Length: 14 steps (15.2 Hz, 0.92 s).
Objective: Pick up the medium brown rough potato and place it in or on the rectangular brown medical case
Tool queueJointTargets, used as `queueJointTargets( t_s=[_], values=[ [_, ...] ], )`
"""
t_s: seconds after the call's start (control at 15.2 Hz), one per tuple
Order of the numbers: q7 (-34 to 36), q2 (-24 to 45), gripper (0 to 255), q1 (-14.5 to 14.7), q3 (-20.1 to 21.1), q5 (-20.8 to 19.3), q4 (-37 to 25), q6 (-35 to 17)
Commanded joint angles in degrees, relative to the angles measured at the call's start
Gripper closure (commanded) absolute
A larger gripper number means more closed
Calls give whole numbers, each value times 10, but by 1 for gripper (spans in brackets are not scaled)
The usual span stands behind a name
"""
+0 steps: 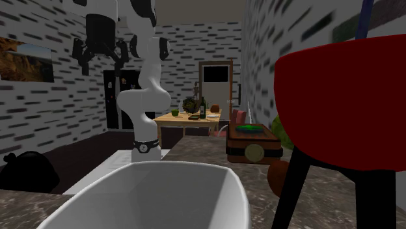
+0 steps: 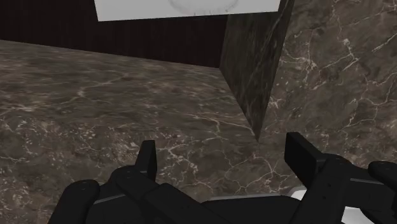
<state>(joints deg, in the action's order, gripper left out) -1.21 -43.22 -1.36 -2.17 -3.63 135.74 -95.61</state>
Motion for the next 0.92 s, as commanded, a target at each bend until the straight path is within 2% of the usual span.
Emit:
queueJointTargets(
  t_s=[0.0, 0.4, 0.86],
  values=[
    [0, 0, 0, 0, 0, 0, 0, 0],
    [103, 38, 0, 22, 88, 32, 0, -23],
    [224, 123, 0, 39, 187, 52, -36, -50]
  ],
)
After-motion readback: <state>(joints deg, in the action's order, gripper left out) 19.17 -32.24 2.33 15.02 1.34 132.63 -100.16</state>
